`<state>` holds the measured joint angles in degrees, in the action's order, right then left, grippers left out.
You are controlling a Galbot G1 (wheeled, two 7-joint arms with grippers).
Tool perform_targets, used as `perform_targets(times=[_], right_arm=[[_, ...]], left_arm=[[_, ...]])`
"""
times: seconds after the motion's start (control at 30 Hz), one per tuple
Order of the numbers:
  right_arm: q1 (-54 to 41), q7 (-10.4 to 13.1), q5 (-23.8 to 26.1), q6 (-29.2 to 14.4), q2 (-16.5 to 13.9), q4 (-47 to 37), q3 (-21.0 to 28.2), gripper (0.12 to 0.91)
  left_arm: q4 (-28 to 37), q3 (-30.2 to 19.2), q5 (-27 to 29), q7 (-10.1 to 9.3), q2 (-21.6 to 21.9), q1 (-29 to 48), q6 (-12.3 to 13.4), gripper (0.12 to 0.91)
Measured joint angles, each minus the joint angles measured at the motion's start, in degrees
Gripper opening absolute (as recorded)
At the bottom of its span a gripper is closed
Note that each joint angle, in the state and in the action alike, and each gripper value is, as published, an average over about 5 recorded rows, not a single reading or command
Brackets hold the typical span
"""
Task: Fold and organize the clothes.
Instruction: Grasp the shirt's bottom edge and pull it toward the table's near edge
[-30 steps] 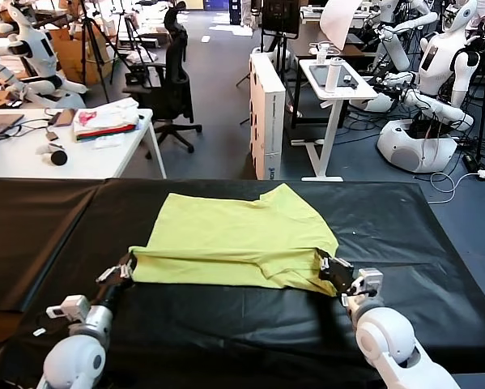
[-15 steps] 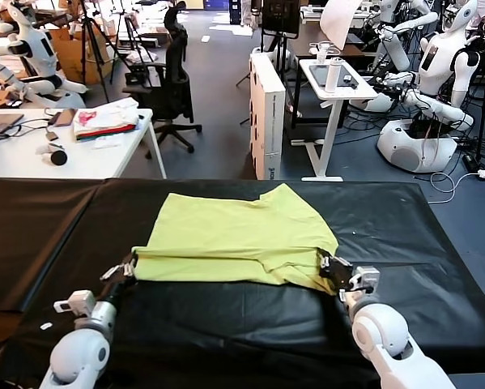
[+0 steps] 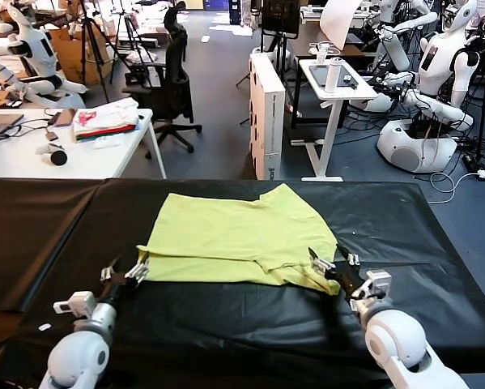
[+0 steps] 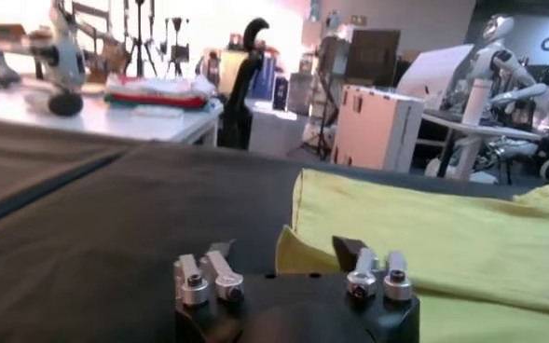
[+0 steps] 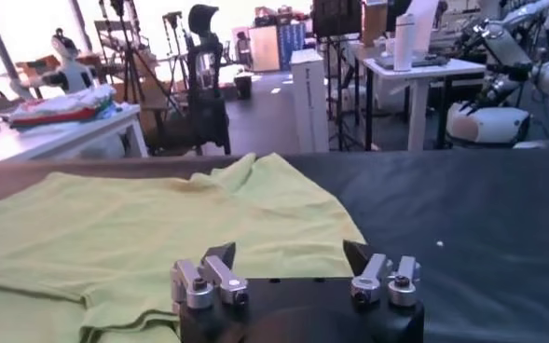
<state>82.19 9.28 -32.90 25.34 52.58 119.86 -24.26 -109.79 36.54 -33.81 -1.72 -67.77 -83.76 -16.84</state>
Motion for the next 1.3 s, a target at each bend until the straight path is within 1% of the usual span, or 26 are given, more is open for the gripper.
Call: perform_targets(times=[0.1,0.2,0.33,0.4,0.43,0.5,0.53,0.57,0.63,0.67,0.77,0.8,0.87,0.93,1.0,1.03,1.13,1.3], right_arm=[[1.72,-0.82,0.28,1.23,-1.29,0.74,0.08,0.907],[2.61,-1.44,0.47,1.8,-2.14,1.13,0.3,0.907],[3.02,-1.71,0.7,1.89,-2.47,1.14,0.39,0.906],[3.2,-1.79,0.75,1.87,-2.52,1.0,0.4,0.883],[3.27,-1.8,0.77,1.87,-2.53,0.92,0.4,0.852],[3.35,-1.8,0.77,1.85,-2.53,0.77,0.42,0.755],[3.38,-1.8,0.77,1.84,-2.53,0.7,0.43,0.699],[3.43,-1.81,0.76,1.83,-2.53,0.65,0.45,0.624],[3.56,-1.81,0.73,1.81,-2.57,0.6,0.48,0.51],[3.62,-1.81,0.71,1.79,-2.62,0.58,0.48,0.434],[3.76,-1.8,0.53,1.76,-2.95,0.62,0.48,0.253],[3.79,-1.77,0.42,1.76,-3.13,0.68,0.47,0.204],[3.85,-1.61,0.03,1.78,-3.55,0.92,0.39,0.147],[4.06,-1.29,-0.73,1.88,-4.1,1.34,0.1,0.138],[4.5,-0.82,-1.87,2.16,-4.79,1.93,-0.39,0.138],[4.82,-0.54,-2.58,2.4,-5.2,2.31,-0.68,0.138],[6.17,0.5,-5.12,3.42,-6.58,3.71,-1.77,0.138],[9.77,2.79,-9.11,6.06,-8.68,6.67,-4.29,0.138]], left_arm=[[-1.16,0.25,-0.11,0.57,-0.23,-1.6,-0.76,0.907],[-1.38,0.3,0.47,0.49,-0.59,-2.36,-0.69,0.907],[-1.64,0.3,0.67,0.26,-0.85,-2.85,-0.58,0.907],[-1.64,0.3,0.66,0.18,-0.89,-2.96,-0.5,0.907],[-1.61,0.3,0.66,0.15,-0.89,-3.02,-0.45,0.907],[-1.55,0.3,0.64,0.13,-0.89,-3.14,-0.33,0.907],[-1.52,0.3,0.62,0.13,-0.89,-3.22,-0.28,0.907],[-1.52,0.3,0.61,0.13,-0.88,-3.31,-0.25,0.898],[-1.54,0.3,0.6,0.13,-0.89,-3.49,-0.18,0.845],[-1.54,0.3,0.61,0.13,-0.89,-3.58,-0.13,0.799],[-1.53,0.35,0.65,0.13,-0.86,-3.88,0.03,0.622],[-1.52,0.4,0.66,0.14,-0.82,-3.99,0.08,0.546],[-1.51,0.5,0.67,0.14,-0.69,-4.25,0.11,0.432],[-1.56,0.62,0.76,0.17,-0.51,-4.58,0.09,0.293],[-1.77,0.82,0.92,0.18,-0.28,-5.02,-0.01,0.197],[-1.95,0.96,1.02,0.18,-0.12,-5.28,-0.08,0.167],[-2.58,1.52,1.2,0.08,0.54,-6.1,-0.26,0.148],[-4.09,2.8,1.45,-0.07,2.11,-8.29,-0.34,0.149]])
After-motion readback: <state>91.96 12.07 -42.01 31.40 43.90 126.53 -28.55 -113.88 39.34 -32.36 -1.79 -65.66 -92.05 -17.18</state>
